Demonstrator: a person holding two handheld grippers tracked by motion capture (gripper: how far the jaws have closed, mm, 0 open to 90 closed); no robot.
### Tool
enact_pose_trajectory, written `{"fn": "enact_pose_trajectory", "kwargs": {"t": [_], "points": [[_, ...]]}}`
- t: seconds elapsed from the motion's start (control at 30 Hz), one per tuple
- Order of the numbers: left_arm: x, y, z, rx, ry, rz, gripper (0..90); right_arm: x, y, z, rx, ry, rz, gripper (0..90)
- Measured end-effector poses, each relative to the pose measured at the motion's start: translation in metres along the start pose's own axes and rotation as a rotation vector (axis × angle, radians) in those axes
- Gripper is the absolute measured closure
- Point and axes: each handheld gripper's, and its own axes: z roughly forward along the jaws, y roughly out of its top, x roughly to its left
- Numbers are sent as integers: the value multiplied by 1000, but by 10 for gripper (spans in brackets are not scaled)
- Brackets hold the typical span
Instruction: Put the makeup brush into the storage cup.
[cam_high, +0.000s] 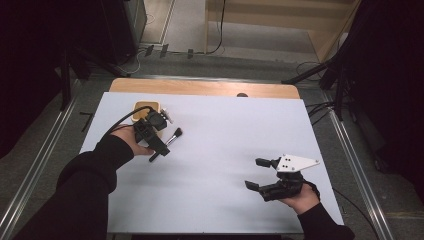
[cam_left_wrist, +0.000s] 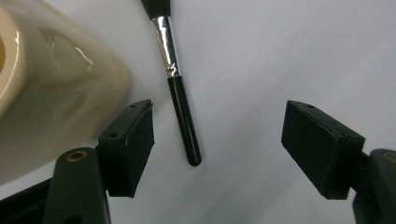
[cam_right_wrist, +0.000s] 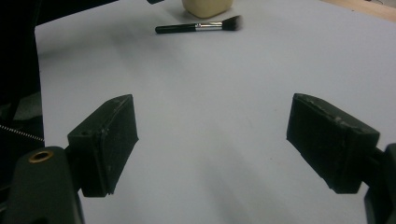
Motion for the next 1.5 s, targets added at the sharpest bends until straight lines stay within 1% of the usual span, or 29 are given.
{"fn": "enact_pose_trajectory", "kwargs": {"t": [0.03,0.07,0.13,0.17,0.23,0.27,0.3,0.4,0.53,0.6,0.73,0.83,0.93,1.03,1.1,1.23,1.3,1.37,1.4,1.47,1.5], "points": [[1,0,1,-6,1,10,267,0,0,0,0,0,-1,174],[2,1,2,-15,9,10,267,0,0,0,0,0,0,174],[4,1,4,-11,10,5,268,0,0,0,-1,1,1,174],[5,2,5,-2,8,9,268,0,0,0,-1,2,0,174],[5,1,7,-3,10,5,267,0,0,0,-1,3,0,174],[5,1,9,-3,5,1,265,-1,0,0,-1,3,-1,174],[6,1,10,0,4,5,261,0,0,0,-1,2,1,174],[6,1,15,-8,0,9,220,0,0,0,2,3,2,174],[5,0,19,7,-2,2,220,-1,0,0,4,1,1,175],[5,0,20,7,5,2,219,-1,0,0,3,1,1,175],[8,1,23,19,4,-15,227,0,0,0,5,2,1,175],[8,1,26,40,8,-20,231,0,0,0,5,3,0,175],[9,1,30,41,2,-33,237,-1,0,0,5,3,2,175],[10,-1,35,46,13,-40,242,-1,0,0,5,4,3,175],[11,-2,37,44,13,-49,247,-1,0,-1,3,4,1,175],[11,-2,40,56,20,-65,304,-1,0,-1,3,3,2,175],[9,-1,42,60,20,-74,317,-1,0,-1,4,4,1,175],[9,-1,45,72,34,-72,345,0,0,0,3,5,0,176],[8,-1,46,70,37,-78,359,0,0,0,4,5,-1,176],[7,-1,49,65,26,-90,387,0,0,-1,4,6,1,176],[7,-1,50,67,33,-92,401,0,0,-1,3,6,1,176]]}}
